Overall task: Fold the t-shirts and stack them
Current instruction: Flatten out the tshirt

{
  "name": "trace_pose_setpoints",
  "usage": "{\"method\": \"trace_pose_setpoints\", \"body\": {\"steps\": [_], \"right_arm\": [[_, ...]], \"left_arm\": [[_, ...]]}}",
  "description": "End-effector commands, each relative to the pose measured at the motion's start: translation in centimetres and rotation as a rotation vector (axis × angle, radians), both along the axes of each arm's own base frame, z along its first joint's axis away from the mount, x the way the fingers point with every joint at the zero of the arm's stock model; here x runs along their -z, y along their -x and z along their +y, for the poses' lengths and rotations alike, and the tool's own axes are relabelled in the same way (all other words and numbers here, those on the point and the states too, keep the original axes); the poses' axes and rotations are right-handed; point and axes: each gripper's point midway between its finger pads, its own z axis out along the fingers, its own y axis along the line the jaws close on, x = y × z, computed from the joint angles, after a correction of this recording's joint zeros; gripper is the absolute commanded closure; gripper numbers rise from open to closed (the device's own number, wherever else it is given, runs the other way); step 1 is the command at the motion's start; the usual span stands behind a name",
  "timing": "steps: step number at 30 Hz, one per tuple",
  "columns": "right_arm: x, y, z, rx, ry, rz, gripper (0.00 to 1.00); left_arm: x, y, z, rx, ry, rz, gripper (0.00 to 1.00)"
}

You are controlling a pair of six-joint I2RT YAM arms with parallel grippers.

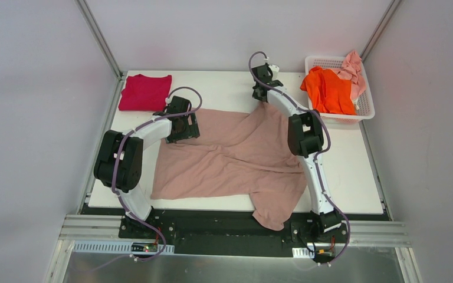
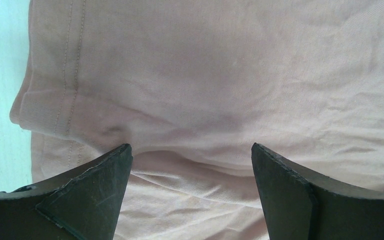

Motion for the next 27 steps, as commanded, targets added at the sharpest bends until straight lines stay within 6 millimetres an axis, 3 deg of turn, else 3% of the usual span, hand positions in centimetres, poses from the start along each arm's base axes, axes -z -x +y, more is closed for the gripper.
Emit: {"method": "trace_pose_setpoints", "body": {"steps": [1, 6, 10, 11, 12, 16, 19, 21, 24, 27], "right_arm": [[-4.6, -1.1, 3.6, -0.111, -0.016, -0.121, 1.00], [-4.3, -0.4, 5.7, -0.212, 0.008, -0.118, 1.00], [-4.5, 0.0, 6.3, -0.227, -0.009, -0.089, 1.00], [-4.9, 0.0, 6.2, -0.215, -0.013, -0.092, 0.94], [-5.5, 0.0, 6.0, -0.200, -0.014, -0.102, 0.71], [-10.2, 0.5, 4.7, -0.111, -0.044, -0.155, 0.03], [-13.1, 2.6, 2.9, -0.057, -0.066, -0.152, 0.01], [-13.4, 4.9, 1.2, -0.021, -0.069, -0.114, 0.01], [-12.7, 8.3, -1.7, 0.028, -0.107, -0.040, 0.01], [-10.1, 10.5, -3.8, 0.063, -0.176, 0.074, 0.01]], "left_arm": [[-0.9, -1.0, 0.1, 0.005, 0.007, -0.024, 0.12], [-0.6, -0.9, 0.0, 0.006, 0.010, -0.016, 0.12], [-0.6, -0.9, -0.1, 0.009, 0.015, -0.013, 0.12], [-0.7, -0.9, -0.1, 0.011, 0.017, -0.015, 0.11], [-0.7, -0.9, -0.2, 0.011, 0.018, -0.017, 0.11], [-1.5, -1.1, -0.1, 0.006, 0.020, -0.036, 0.10], [-3.0, -1.3, -0.2, 0.001, 0.031, -0.068, 0.07], [-4.4, -1.6, 0.1, -0.010, 0.027, -0.096, 0.05], [-6.5, -2.6, 0.7, -0.030, 0.014, -0.148, 0.01], [-7.2, -4.2, 1.4, -0.051, 0.056, -0.150, 0.01]]}}
